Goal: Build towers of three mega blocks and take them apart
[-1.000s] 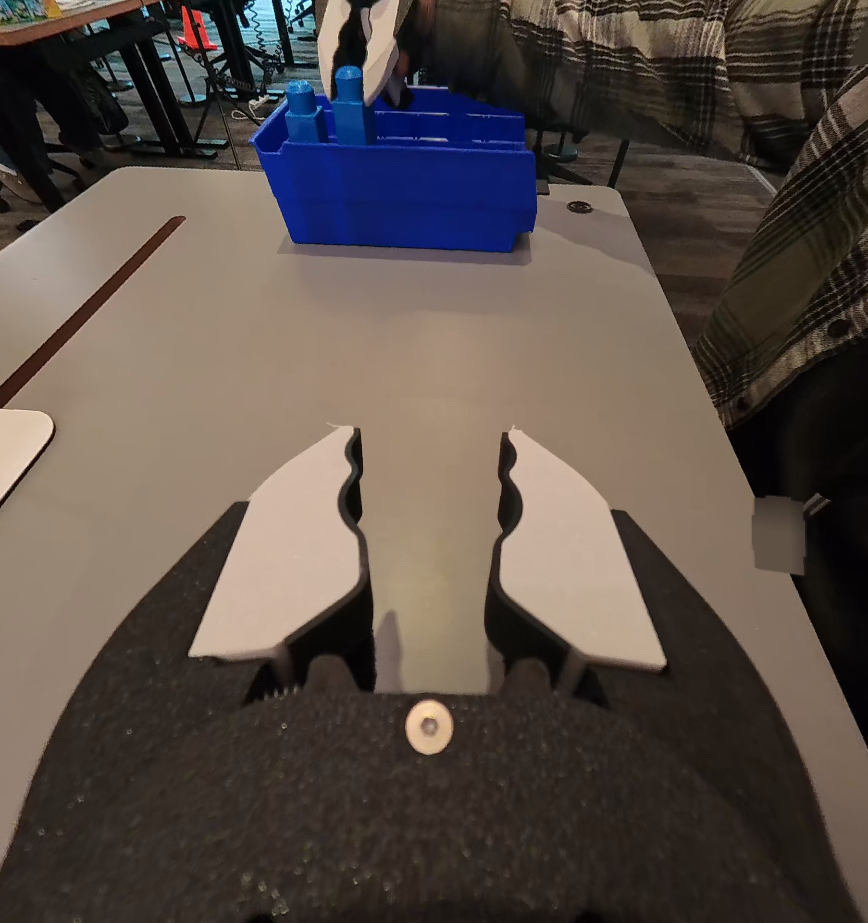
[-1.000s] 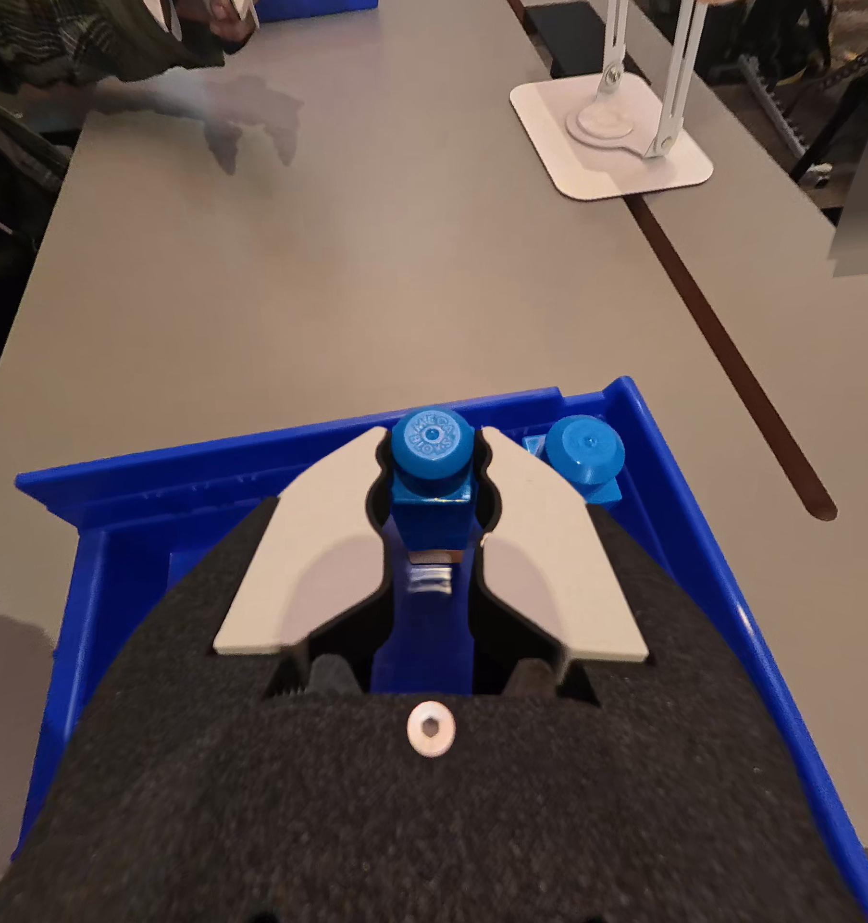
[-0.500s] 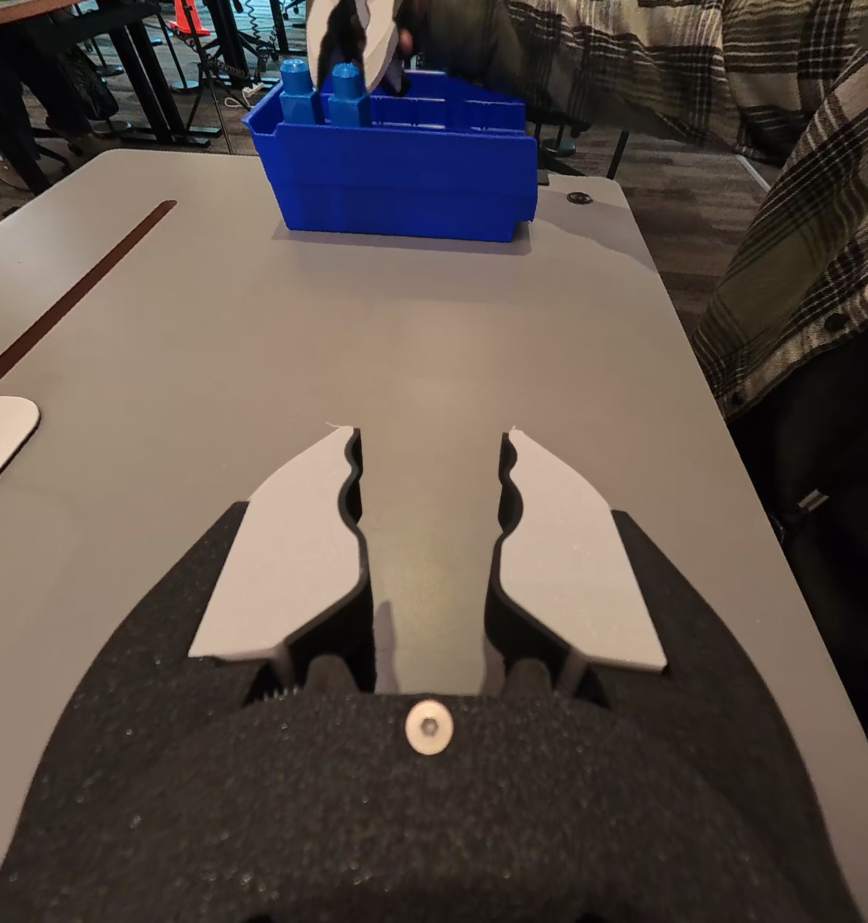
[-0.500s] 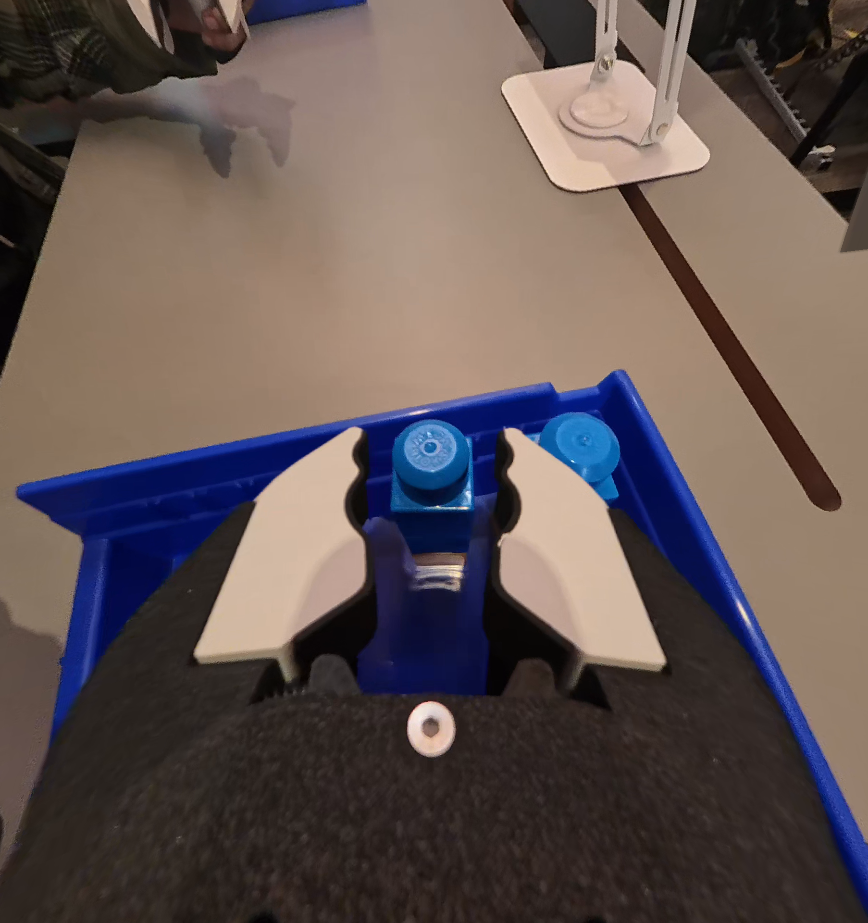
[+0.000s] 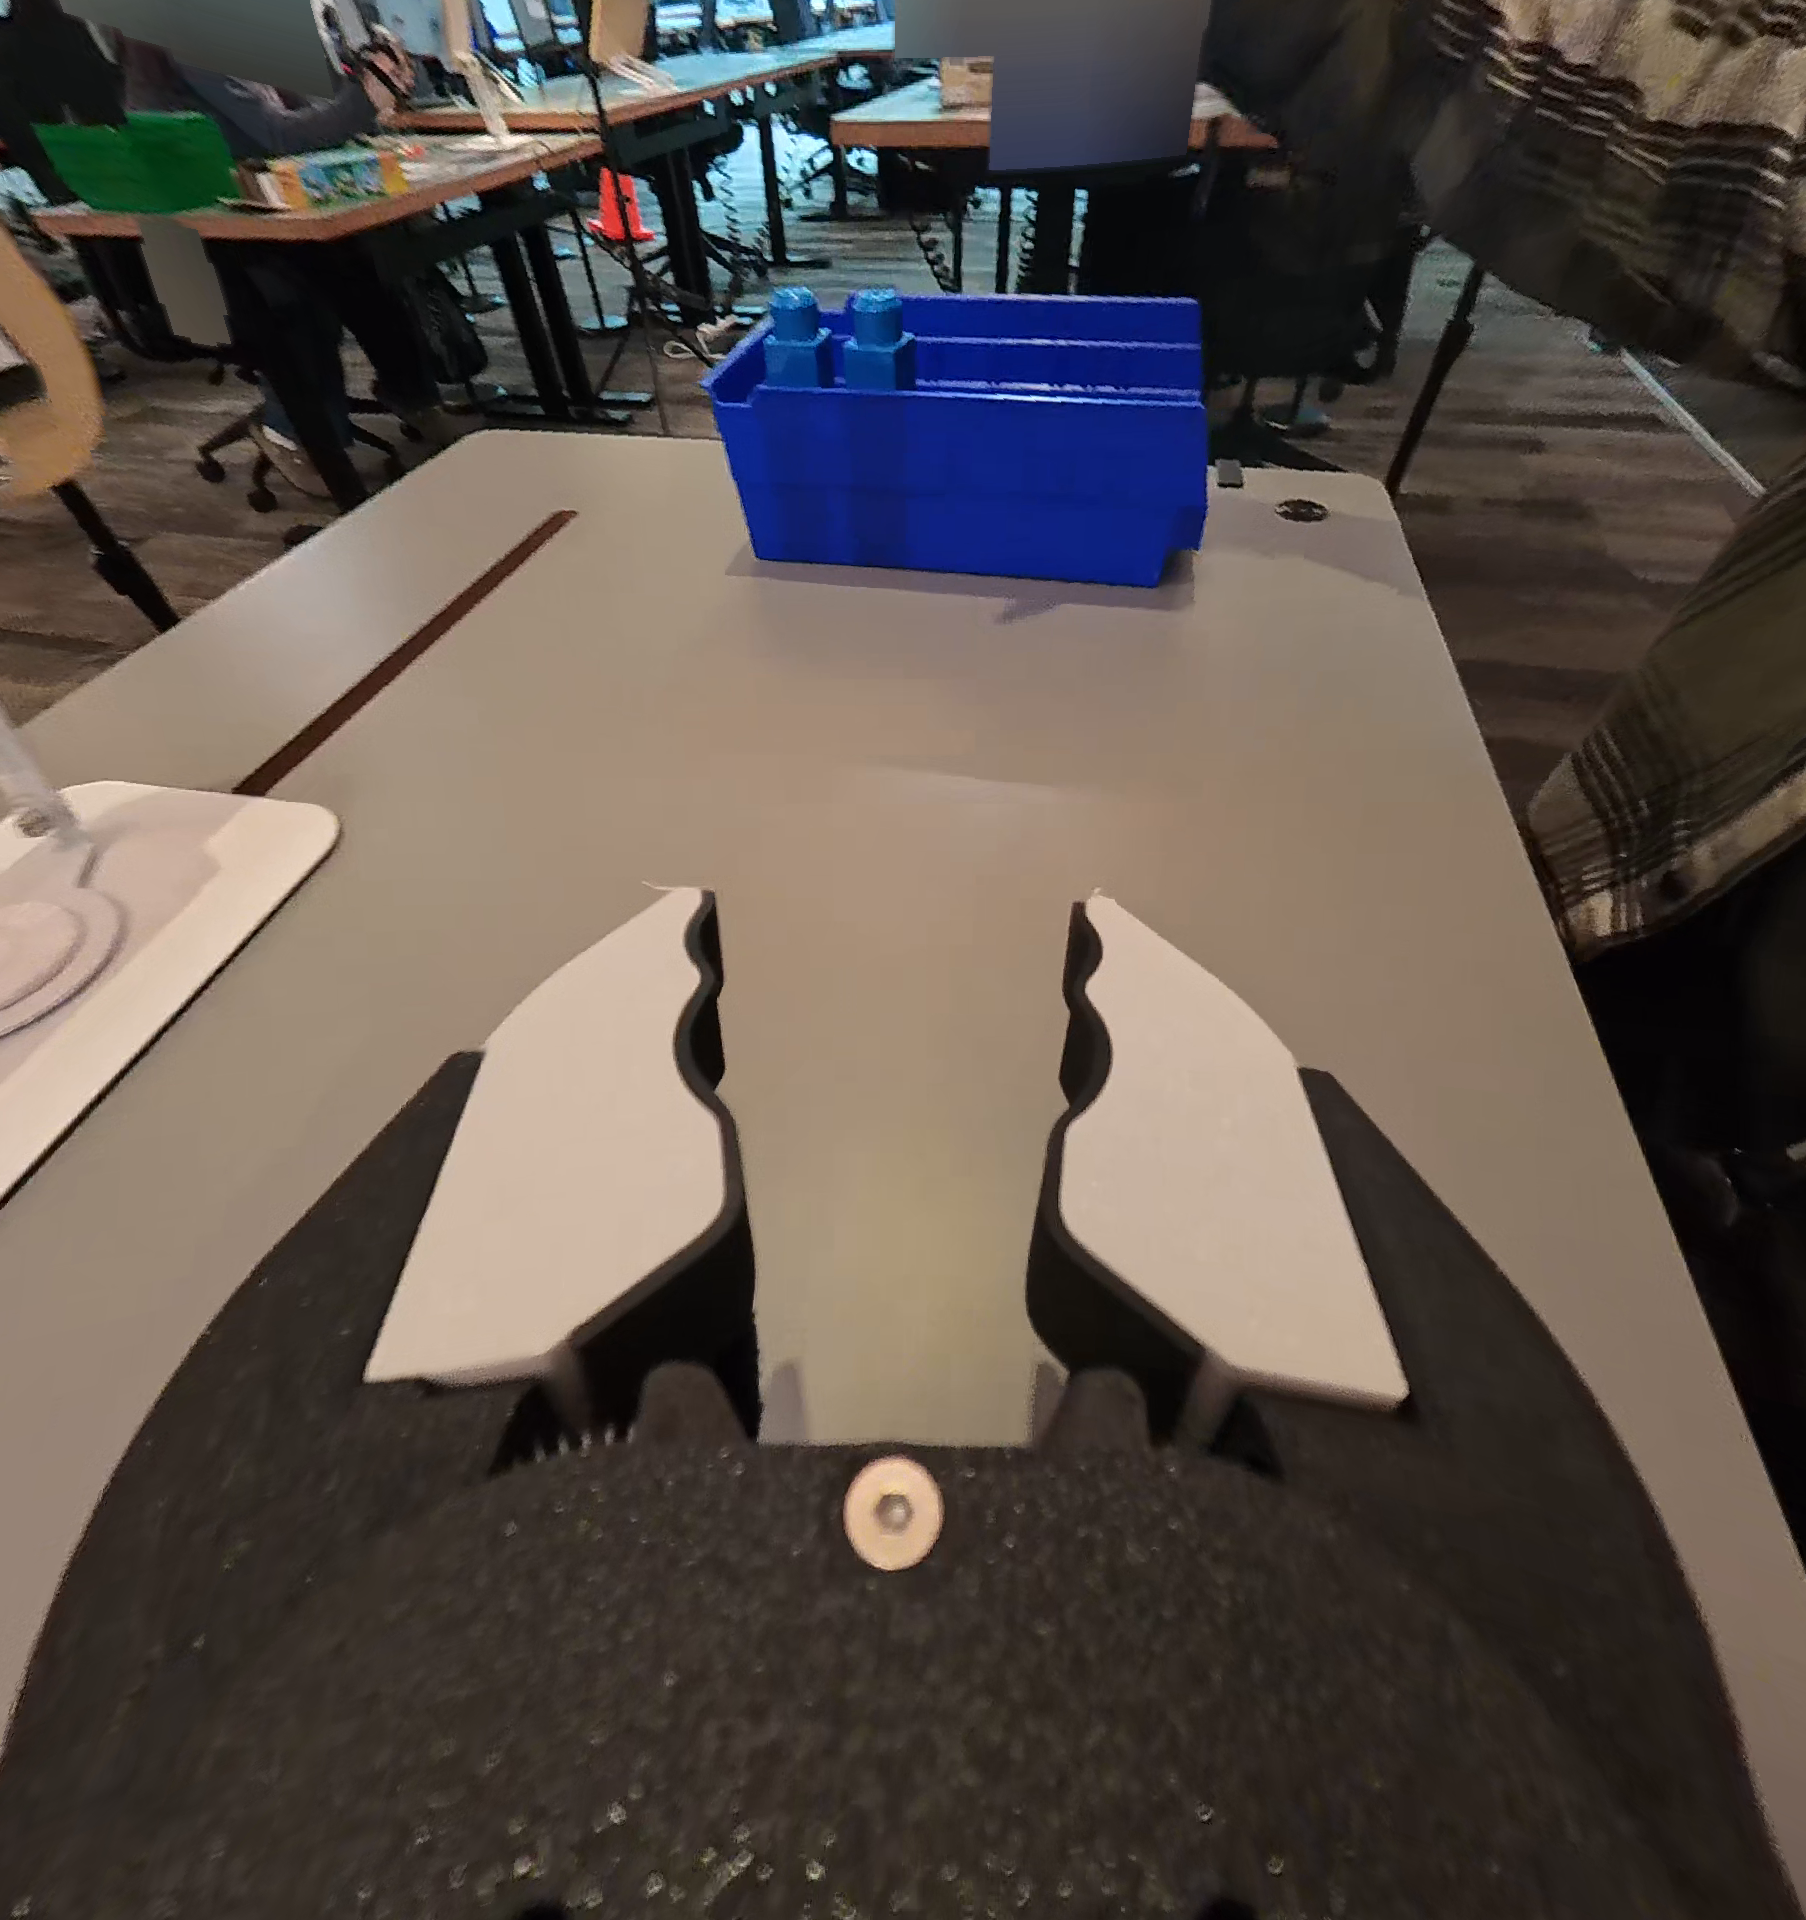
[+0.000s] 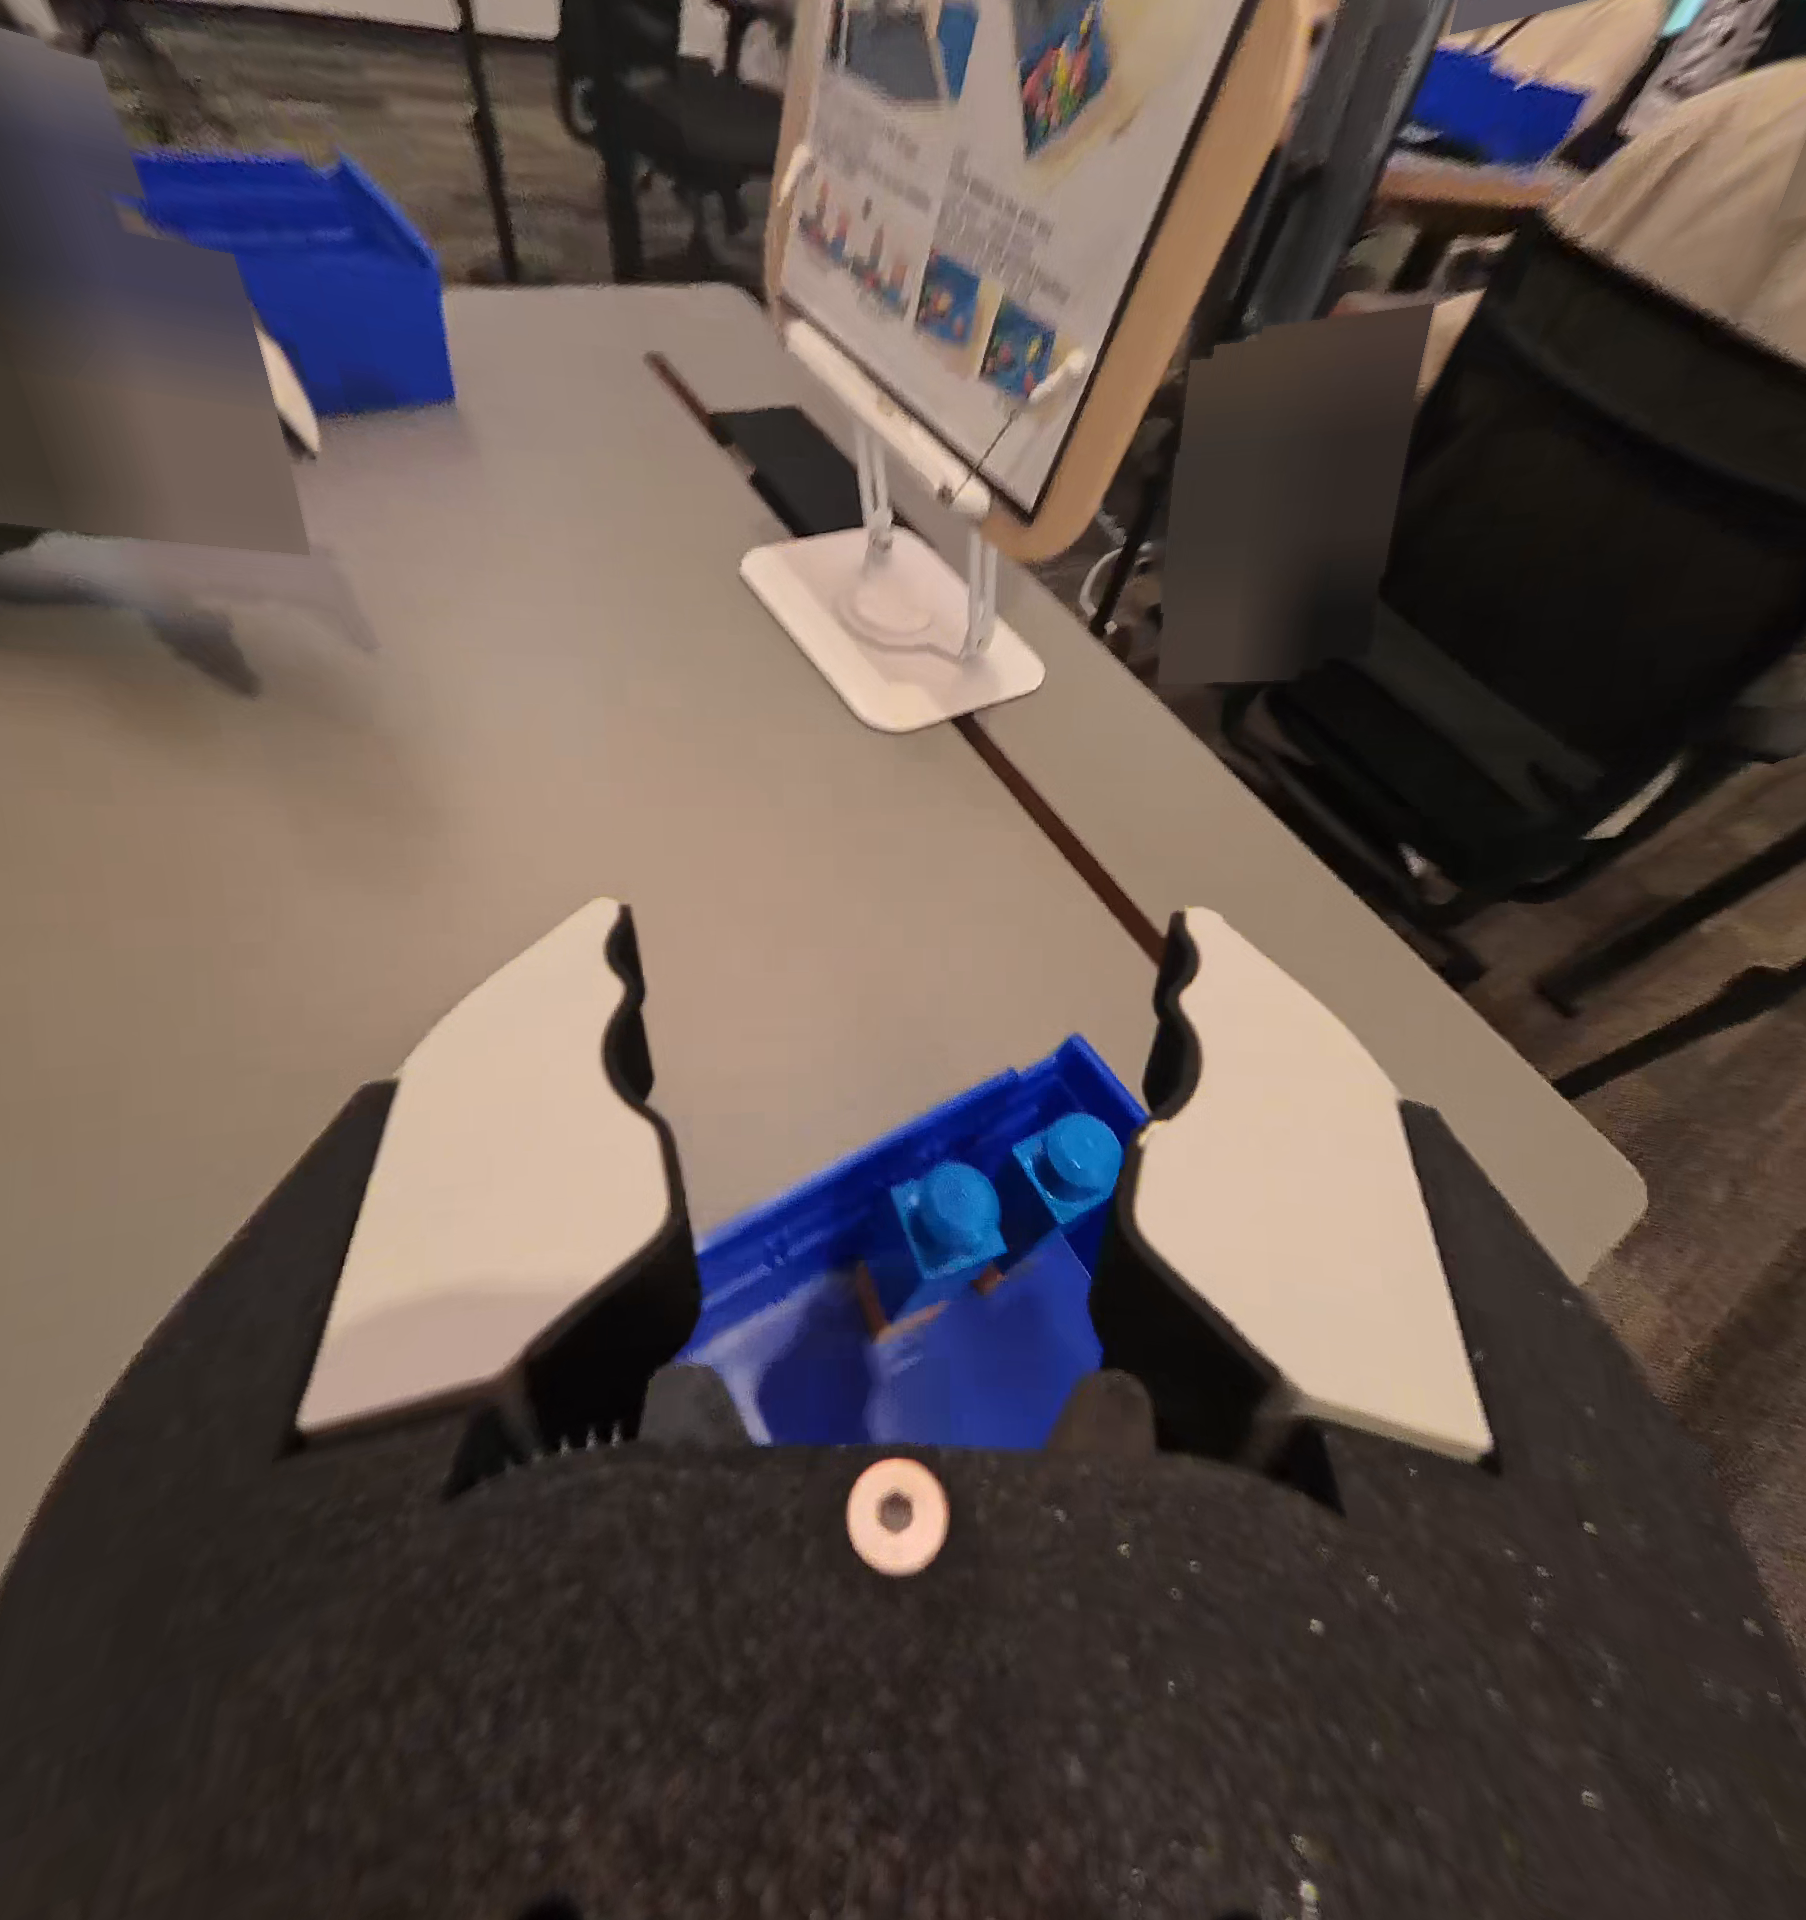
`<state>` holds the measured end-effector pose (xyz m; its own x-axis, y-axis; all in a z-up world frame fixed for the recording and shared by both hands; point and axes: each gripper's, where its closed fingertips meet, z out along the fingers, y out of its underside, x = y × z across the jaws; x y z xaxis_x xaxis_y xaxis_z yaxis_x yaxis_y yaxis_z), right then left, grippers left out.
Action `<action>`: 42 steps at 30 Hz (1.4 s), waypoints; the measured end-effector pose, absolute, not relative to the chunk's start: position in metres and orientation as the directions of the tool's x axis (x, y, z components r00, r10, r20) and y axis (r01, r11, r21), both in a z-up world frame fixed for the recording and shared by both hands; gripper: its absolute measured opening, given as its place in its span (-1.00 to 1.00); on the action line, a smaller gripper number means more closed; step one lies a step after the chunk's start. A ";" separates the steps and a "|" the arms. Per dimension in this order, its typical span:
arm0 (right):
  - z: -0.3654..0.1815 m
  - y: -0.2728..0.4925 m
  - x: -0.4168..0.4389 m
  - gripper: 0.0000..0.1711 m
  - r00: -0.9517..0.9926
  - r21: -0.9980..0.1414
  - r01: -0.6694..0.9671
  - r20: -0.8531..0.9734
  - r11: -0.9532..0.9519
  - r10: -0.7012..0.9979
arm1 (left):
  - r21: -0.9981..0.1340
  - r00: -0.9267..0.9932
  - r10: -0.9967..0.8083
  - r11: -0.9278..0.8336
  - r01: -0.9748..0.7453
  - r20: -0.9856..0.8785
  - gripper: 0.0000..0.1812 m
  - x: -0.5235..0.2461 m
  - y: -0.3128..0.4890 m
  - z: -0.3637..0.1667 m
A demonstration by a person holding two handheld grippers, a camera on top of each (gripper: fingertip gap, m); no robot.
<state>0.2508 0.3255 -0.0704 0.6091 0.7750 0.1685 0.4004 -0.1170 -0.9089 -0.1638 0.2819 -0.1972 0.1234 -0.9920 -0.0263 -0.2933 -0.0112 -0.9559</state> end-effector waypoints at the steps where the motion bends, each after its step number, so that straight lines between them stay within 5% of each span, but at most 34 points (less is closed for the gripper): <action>1: -0.061 0.319 0.243 0.09 0.636 -0.915 0.384 0.166 -0.123 0.753 | -0.959 0.139 -0.990 -0.014 -0.283 -0.026 -0.30 -0.170 0.282 -0.194; 10: -0.058 0.265 0.160 0.00 0.783 -0.953 0.227 0.055 -0.203 0.619 | -0.973 0.275 -0.960 -0.011 -0.230 -0.054 -0.31 -0.244 0.271 -0.161; 20: -0.159 0.229 0.053 -0.09 0.748 -0.941 0.155 -0.086 -0.300 0.658 | -0.929 0.514 -0.826 0.029 -0.370 -0.230 -0.31 -0.388 0.264 -0.126; 27: -0.208 0.213 0.011 -0.07 0.731 -0.910 0.211 -0.097 -0.358 0.676 | -0.765 0.659 -0.690 -0.239 -0.598 -0.299 -0.31 -0.546 0.301 -0.142; 36: -0.207 0.205 -0.005 -0.13 0.713 -0.925 0.178 -0.113 -0.335 0.691 | -0.394 0.651 -0.710 -0.535 -0.747 -0.270 -0.39 -0.628 0.318 -0.226; 42: -0.217 0.201 0.001 -0.14 0.727 -0.917 0.155 -0.145 -0.367 0.671 | -0.378 0.745 -0.648 -0.658 -0.652 -0.157 -0.41 -0.625 0.306 -0.251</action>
